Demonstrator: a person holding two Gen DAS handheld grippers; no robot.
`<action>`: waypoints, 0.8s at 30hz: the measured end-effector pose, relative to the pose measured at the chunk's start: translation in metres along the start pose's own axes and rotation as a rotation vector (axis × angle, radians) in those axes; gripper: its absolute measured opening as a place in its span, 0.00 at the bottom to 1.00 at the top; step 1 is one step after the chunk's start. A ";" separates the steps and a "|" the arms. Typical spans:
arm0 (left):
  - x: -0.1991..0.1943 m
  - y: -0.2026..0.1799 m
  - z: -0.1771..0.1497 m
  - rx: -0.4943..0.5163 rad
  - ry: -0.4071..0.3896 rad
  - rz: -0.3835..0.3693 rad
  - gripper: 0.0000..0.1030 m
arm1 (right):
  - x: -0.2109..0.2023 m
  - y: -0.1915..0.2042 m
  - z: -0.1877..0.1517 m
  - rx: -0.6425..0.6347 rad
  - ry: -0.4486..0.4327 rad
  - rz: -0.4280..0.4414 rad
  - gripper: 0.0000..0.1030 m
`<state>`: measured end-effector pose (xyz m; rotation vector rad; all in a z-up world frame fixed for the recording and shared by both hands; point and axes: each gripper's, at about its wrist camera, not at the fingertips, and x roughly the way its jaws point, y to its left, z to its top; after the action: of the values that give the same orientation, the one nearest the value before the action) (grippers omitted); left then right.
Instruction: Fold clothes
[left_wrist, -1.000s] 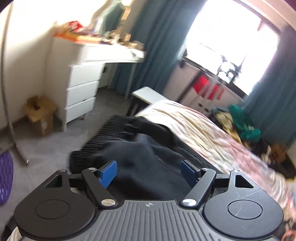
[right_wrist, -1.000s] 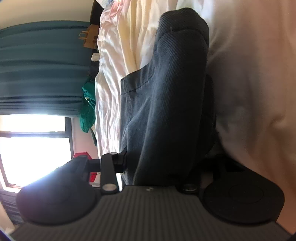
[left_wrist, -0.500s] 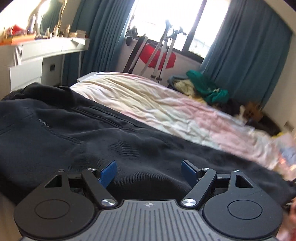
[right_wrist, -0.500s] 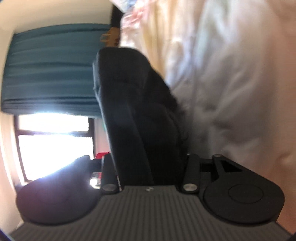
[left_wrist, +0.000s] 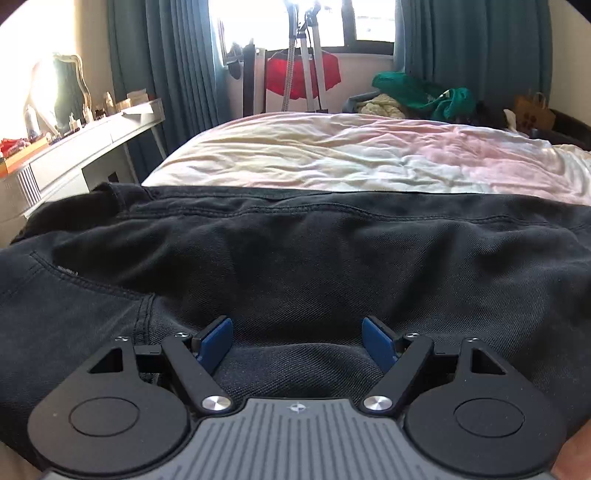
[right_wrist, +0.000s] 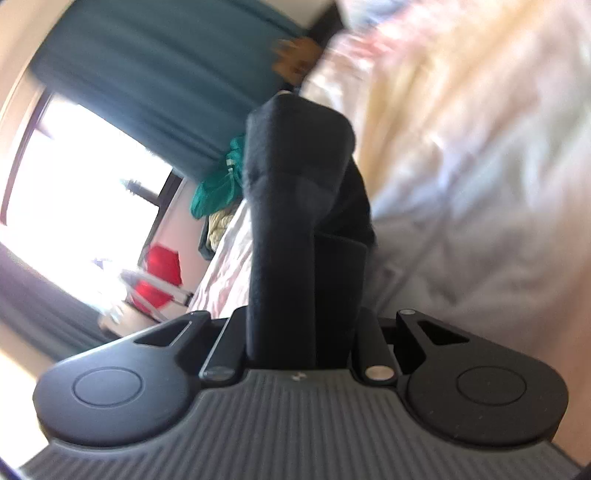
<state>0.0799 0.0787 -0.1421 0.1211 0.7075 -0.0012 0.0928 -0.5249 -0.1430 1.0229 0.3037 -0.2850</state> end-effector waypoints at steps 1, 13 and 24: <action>0.002 0.002 0.000 -0.002 0.003 -0.006 0.76 | -0.002 0.007 0.000 -0.048 -0.011 -0.003 0.18; 0.004 0.016 0.007 -0.043 0.007 -0.075 0.77 | -0.042 0.160 -0.057 -0.732 -0.226 0.039 0.18; -0.039 0.069 0.025 -0.238 -0.105 -0.077 0.83 | -0.037 0.209 -0.288 -1.321 0.069 0.305 0.17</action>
<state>0.0696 0.1428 -0.0901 -0.1337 0.6019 0.0026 0.1036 -0.1696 -0.1041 -0.2365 0.3105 0.2386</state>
